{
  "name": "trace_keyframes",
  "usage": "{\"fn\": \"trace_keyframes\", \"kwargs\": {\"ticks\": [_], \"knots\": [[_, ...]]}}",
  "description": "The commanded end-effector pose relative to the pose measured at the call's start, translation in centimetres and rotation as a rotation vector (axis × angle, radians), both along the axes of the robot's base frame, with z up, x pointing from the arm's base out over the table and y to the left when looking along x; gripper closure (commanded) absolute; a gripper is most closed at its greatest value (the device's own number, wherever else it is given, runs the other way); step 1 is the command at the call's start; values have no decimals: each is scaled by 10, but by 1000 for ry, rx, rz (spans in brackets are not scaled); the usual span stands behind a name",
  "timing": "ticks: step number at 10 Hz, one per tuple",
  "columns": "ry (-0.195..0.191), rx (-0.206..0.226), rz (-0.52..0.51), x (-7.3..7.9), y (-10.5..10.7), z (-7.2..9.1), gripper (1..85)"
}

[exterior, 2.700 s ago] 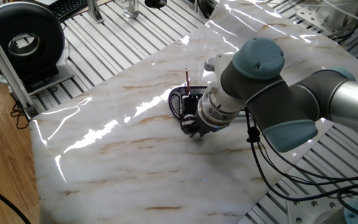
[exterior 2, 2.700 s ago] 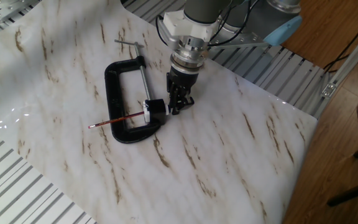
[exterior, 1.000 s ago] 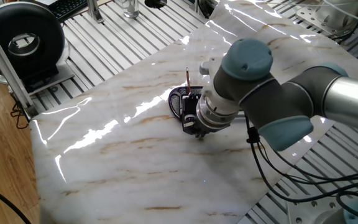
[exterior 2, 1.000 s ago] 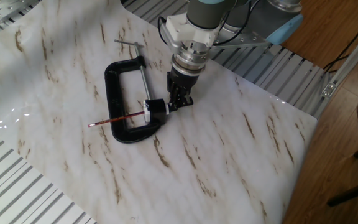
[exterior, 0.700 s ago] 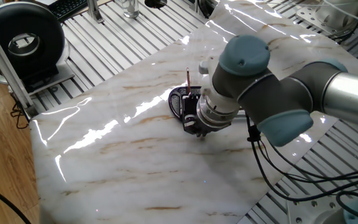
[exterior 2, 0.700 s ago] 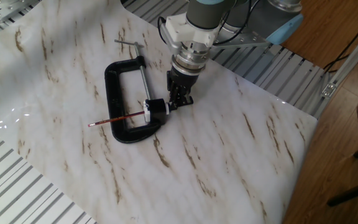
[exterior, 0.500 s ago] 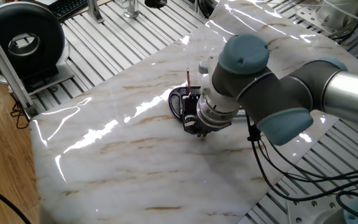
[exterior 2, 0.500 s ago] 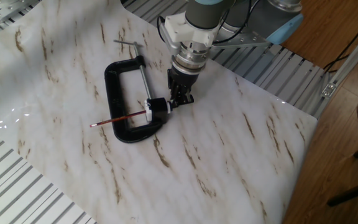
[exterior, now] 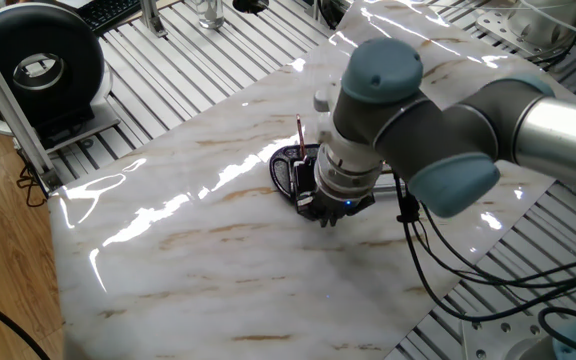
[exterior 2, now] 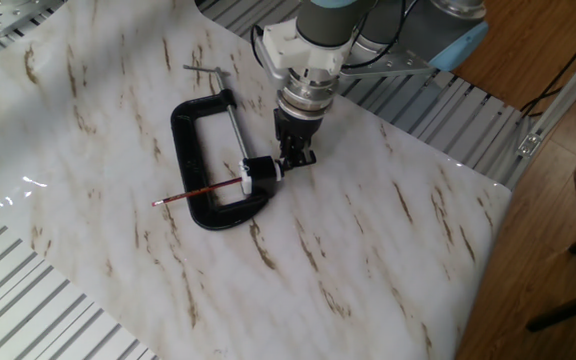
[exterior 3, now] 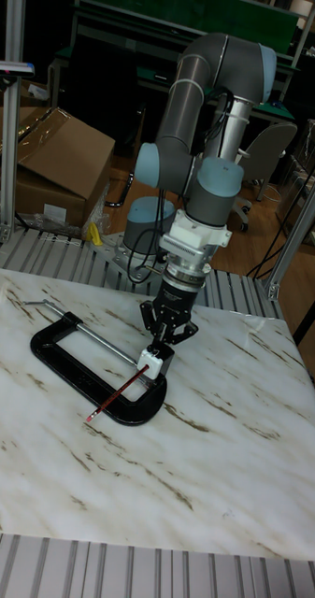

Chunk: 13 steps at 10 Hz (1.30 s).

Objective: Sharpen the pencil with a pencil sharpener

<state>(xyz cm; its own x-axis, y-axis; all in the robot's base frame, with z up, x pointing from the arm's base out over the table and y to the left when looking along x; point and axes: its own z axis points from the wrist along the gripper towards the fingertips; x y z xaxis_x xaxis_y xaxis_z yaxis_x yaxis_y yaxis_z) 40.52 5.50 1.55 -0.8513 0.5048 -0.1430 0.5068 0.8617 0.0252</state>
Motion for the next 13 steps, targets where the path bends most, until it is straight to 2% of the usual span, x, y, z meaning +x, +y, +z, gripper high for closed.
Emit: {"fn": "trace_keyframes", "kwargs": {"ticks": [1,5,13], "knots": [[23,14,-9,3,-2,9,847],[41,9,-10,3,0,20,847],[52,20,-10,9,7,38,847]]}}
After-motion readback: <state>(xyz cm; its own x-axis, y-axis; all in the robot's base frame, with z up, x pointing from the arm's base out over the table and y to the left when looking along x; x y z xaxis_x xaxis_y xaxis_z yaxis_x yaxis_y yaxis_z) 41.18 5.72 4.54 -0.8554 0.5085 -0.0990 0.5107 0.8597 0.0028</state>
